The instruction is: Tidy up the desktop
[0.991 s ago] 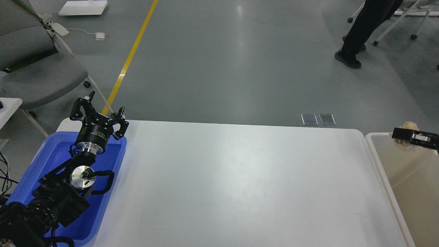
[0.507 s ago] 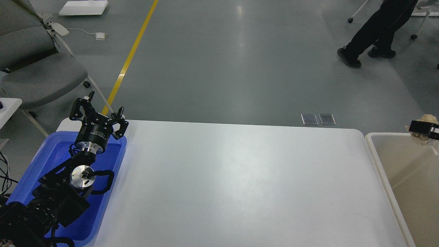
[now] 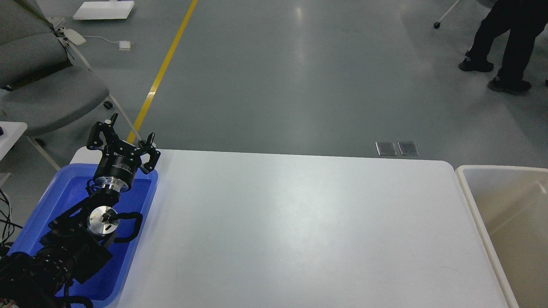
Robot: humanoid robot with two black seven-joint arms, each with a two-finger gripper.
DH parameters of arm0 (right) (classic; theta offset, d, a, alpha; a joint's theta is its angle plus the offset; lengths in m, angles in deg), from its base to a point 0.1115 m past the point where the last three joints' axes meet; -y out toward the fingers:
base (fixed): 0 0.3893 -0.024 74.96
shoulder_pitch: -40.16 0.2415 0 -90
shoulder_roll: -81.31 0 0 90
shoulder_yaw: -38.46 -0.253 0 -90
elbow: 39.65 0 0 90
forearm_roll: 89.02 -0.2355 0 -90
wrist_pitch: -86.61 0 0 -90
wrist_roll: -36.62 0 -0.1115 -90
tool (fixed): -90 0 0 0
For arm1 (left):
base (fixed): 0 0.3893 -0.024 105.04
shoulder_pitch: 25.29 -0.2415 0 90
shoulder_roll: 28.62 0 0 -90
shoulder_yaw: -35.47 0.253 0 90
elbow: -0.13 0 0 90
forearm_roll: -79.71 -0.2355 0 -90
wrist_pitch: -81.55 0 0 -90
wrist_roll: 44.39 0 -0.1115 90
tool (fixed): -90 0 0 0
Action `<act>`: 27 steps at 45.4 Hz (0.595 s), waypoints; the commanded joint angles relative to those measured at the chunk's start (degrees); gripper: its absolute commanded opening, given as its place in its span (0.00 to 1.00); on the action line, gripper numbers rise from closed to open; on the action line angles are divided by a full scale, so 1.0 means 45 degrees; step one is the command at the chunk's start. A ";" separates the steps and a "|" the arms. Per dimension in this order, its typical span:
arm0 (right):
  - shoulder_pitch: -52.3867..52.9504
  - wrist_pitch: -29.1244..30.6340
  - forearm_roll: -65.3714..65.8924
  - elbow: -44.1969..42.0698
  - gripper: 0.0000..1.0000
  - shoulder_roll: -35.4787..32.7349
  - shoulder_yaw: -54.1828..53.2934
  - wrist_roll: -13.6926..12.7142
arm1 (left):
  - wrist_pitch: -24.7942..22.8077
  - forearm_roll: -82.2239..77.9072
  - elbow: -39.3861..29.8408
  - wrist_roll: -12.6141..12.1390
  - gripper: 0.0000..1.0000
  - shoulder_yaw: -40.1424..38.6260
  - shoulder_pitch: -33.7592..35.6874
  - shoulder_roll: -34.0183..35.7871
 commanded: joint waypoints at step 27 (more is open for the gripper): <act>-0.5224 -0.0142 -0.6927 -0.9590 0.00 0.6926 -0.2986 -0.0069 | -0.0021 0.0000 0.0000 0.0005 1.00 0.0000 0.0000 -0.0001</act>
